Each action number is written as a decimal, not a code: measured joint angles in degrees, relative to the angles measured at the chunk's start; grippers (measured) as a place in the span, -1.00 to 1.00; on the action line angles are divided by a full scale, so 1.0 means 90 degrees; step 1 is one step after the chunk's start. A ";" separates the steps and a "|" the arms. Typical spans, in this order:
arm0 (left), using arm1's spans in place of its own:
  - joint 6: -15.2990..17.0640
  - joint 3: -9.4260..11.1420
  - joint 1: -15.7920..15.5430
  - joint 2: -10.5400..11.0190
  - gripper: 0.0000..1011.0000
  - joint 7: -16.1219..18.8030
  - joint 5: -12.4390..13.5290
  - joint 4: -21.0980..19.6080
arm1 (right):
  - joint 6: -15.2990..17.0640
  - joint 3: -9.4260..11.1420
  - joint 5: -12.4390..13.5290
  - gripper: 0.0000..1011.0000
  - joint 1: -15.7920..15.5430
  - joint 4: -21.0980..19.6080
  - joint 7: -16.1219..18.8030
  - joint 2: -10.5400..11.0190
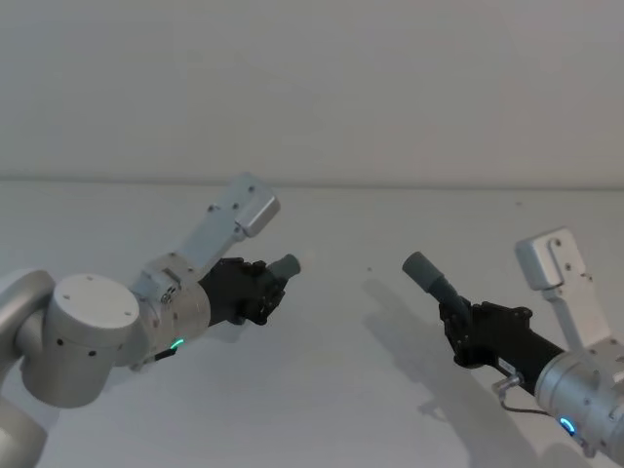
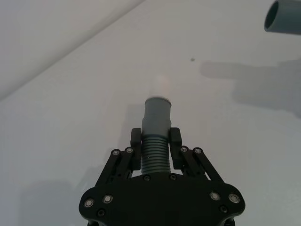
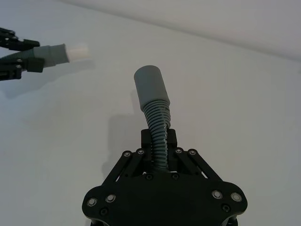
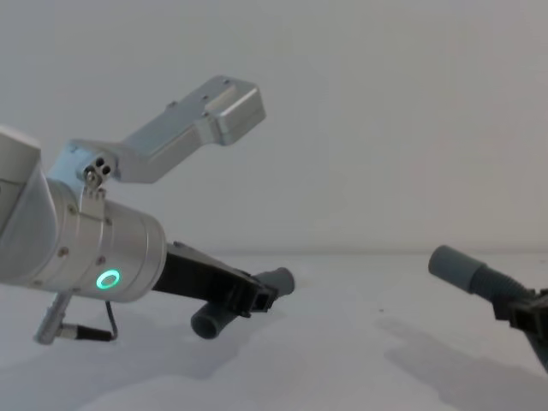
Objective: Use both hands to pick up one end of the pipe from the table, align the ends, and insert them.
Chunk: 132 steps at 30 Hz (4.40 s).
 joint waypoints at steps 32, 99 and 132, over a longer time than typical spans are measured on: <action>-0.1440 0.0233 -0.0488 0.1000 -0.33 -0.2318 -0.0394 -0.0038 | -0.2430 0.0051 -0.0104 -0.69 -0.0238 0.0094 0.2307 0.1949; -0.1408 0.0948 -0.1572 0.1936 -0.33 -0.4521 -0.1071 -0.0273 | -0.4359 -0.0413 0.0159 -0.69 0.0180 0.0726 0.3489 0.2720; -0.1453 0.1180 -0.1704 0.1975 -0.33 -0.4646 -0.1280 -0.0172 | -0.4107 -0.0527 0.0499 -0.69 0.0252 0.0677 0.3338 0.2781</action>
